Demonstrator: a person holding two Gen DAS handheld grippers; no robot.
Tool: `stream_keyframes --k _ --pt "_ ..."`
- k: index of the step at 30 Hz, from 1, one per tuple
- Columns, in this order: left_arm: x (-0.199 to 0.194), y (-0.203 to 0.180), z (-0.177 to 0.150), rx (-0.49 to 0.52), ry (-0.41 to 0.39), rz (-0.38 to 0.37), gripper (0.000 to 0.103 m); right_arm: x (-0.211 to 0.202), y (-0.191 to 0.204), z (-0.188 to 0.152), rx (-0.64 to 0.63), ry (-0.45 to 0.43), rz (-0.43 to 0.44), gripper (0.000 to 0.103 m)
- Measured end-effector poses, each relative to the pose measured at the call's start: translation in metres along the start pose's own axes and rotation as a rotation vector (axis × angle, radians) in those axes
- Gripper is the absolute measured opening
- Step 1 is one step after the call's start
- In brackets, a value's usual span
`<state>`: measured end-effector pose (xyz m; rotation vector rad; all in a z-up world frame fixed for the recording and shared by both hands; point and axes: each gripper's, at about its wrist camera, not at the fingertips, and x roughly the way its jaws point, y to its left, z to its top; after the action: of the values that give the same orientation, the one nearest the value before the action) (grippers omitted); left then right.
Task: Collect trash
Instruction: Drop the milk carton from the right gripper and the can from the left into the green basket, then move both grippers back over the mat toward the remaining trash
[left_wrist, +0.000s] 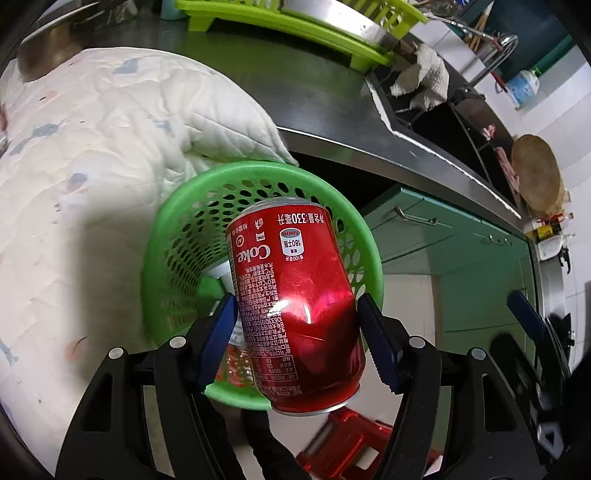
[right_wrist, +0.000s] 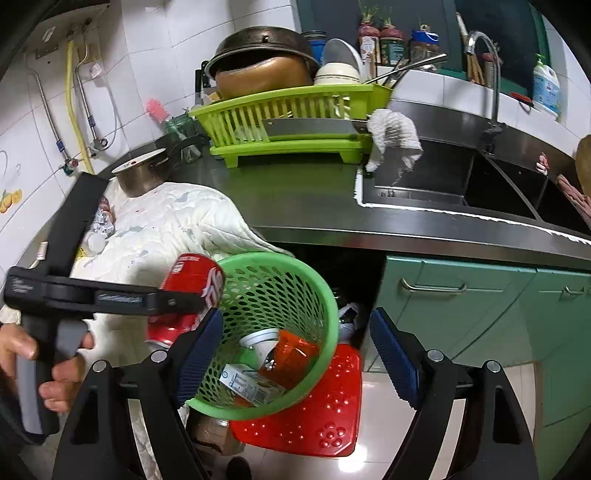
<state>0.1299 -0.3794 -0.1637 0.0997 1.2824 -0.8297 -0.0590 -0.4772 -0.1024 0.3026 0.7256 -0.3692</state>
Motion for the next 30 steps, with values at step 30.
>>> stream_keyframes --k 30 --pt "-0.121 0.058 -0.027 -0.051 -0.240 0.041 0.075 -0.011 0.071 0.024 -0.132 -0.045 0.130 0.080"
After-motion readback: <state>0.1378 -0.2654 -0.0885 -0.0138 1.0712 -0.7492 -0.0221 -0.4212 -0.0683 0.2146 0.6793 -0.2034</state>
